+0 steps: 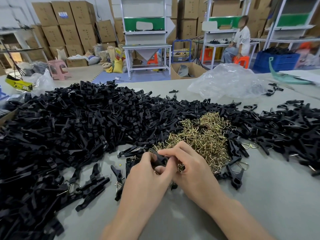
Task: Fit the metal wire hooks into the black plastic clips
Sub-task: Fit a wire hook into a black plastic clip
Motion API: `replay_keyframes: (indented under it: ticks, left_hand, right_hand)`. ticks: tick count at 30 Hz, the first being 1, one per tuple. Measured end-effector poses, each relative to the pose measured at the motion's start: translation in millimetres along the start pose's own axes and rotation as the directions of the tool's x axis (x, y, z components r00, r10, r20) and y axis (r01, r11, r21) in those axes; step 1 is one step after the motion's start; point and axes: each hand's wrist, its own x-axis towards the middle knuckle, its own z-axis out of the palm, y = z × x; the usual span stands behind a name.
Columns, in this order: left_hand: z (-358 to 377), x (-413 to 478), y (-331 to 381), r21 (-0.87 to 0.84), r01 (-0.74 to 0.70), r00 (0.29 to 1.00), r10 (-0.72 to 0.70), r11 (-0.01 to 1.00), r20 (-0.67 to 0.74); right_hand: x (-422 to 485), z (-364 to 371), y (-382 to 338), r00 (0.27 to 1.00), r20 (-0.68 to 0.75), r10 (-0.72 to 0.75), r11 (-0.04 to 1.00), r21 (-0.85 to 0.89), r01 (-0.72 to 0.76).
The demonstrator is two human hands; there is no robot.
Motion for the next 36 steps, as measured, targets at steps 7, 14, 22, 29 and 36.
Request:
replay_keyframes:
  ticks: [7,14,22,29,36]
  left_hand:
    - [-4,0,2,-0.171,0.008,0.994,0.011,0.985,0.113]
    - [-9,2,4,-0.26,0.115,0.971,-0.054,0.959,0.231]
    - [1,1,3,-0.252,0.084,0.987,-0.045,0.964,0.157]
    - [0,2,5,-0.397,0.136,0.975,-0.05,0.908,0.219]
    - [7,3,4,-0.299,0.055,0.993,-0.019,0.953,0.12]
  right_hand:
    - [1,-2,-6,0.995,0.054,0.088,0.987,0.131,-0.094]
    - [-2,1,-6,0.987,0.149,0.056,0.979,0.187,-0.083]
    - [-2,7,-9,0.987,0.153,0.039,0.988,0.144,-0.061]
    - [0,4,-10,0.983,0.18,0.037,0.985,0.159,-0.066]
    - [0,4,-11,0.983,0.178,0.043,0.995,0.079,-0.058]
